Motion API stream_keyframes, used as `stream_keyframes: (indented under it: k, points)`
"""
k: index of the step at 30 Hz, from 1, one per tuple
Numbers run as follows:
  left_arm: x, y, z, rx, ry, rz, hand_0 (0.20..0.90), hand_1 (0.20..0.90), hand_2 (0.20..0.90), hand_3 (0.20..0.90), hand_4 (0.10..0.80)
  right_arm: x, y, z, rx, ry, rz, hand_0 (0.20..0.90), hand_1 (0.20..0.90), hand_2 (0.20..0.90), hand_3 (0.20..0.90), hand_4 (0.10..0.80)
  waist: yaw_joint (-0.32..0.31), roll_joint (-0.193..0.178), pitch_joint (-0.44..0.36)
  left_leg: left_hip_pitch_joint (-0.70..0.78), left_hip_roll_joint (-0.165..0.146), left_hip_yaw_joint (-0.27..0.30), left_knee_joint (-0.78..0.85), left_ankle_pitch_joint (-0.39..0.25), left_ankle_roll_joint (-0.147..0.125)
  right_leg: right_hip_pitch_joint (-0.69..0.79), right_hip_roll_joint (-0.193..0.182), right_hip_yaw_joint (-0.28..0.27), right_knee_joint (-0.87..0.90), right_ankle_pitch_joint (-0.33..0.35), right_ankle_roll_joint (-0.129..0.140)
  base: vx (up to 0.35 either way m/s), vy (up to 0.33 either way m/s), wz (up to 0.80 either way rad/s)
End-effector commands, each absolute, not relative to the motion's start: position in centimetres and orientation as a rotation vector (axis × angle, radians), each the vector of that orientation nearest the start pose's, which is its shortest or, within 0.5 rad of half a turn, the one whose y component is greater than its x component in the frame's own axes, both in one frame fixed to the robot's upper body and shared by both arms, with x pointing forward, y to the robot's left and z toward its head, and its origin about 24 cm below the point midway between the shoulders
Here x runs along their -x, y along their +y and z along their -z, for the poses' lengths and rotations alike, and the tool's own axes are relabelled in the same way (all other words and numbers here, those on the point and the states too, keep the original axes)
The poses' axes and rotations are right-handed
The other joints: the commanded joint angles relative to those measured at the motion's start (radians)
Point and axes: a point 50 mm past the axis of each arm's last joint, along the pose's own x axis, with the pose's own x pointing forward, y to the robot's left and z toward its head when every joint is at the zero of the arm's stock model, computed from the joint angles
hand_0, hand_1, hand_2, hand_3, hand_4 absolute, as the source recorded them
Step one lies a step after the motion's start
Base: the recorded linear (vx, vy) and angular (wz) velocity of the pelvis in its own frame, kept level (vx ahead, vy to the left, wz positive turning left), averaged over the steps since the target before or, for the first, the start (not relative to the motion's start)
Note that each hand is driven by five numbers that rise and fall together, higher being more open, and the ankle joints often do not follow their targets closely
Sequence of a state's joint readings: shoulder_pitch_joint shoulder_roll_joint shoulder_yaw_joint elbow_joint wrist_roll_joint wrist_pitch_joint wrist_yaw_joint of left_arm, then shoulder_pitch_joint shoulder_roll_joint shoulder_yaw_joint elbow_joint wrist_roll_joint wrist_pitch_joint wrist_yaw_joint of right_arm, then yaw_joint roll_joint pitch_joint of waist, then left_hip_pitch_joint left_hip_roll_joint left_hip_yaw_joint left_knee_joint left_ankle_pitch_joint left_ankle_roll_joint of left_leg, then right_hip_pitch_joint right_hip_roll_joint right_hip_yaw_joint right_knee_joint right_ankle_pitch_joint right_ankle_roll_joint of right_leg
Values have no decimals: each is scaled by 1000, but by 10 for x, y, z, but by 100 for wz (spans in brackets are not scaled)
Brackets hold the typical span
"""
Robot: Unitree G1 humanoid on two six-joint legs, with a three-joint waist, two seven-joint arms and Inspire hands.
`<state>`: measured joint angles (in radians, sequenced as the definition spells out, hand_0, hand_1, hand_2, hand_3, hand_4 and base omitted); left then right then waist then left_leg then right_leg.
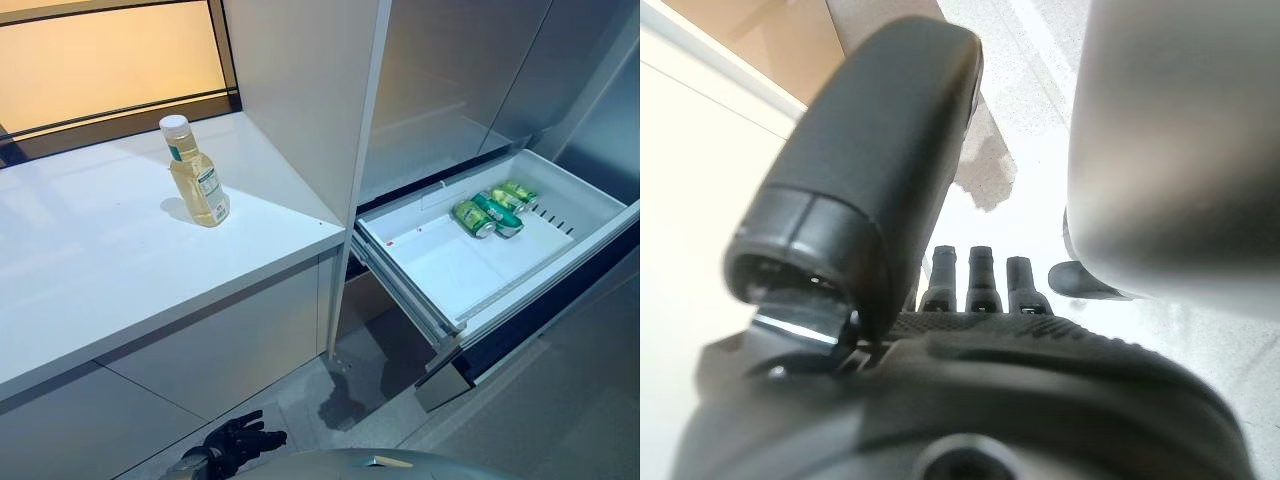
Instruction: Put drinks into fridge and close the fridge
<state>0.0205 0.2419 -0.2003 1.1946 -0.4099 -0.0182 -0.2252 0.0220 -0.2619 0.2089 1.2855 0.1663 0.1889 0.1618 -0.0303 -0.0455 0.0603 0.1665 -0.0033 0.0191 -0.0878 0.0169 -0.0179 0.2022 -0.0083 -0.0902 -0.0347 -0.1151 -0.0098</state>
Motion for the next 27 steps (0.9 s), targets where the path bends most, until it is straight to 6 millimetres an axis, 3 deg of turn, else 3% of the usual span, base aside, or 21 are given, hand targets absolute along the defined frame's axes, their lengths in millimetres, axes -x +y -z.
stream_keyframes:
  k: [1, 10, 14, 22, 27]
  points:
    - [-104, 198, 162, 184, 1147, 55, 900, 900, 900, 900, 800, -56, -220, 171, 26, 1498, -60, 900, 900, 900, 900, 800, 11, 15, 5, -22, -24, 5, 13, -76, 32, -81, -7, -6, -10, 87, 80, 0, 0, 0]
    - [-107, 197, 161, 197, 1128, 53, 900, 900, 900, 900, 800, -57, -220, 171, 29, 1496, -62, 900, 900, 900, 900, 800, 11, 14, 5, -21, -23, 5, 11, -76, 31, -80, -7, -8, -12, 87, 80, 0, 0, 0]
    - [-108, 198, 160, 116, 1118, 92, 900, 900, 900, 900, 800, -57, -220, 171, 33, 1494, -64, 900, 900, 900, 900, 800, 11, 15, 3, -20, -24, 4, 10, -77, 31, -80, -7, -6, -13, 86, 80, 0, 0, 0]
    - [-135, 187, 148, -275, 964, 442, 900, 900, 900, 900, 800, -62, -223, 169, 69, 1485, -88, 900, 900, 900, 900, 800, -2, 24, 5, -21, -21, 14, 8, -75, 29, -87, -3, 5, -7, 85, 85, 0, 0, 0]
    - [-163, 164, 132, -479, 797, 700, 900, 900, 900, 900, 800, -69, -227, 167, 110, 1468, -124, 900, 900, 900, 900, 800, -25, 34, 9, -20, -16, 30, 4, -75, 27, -95, 2, 22, 0, 85, 91, -16, 8, -2]
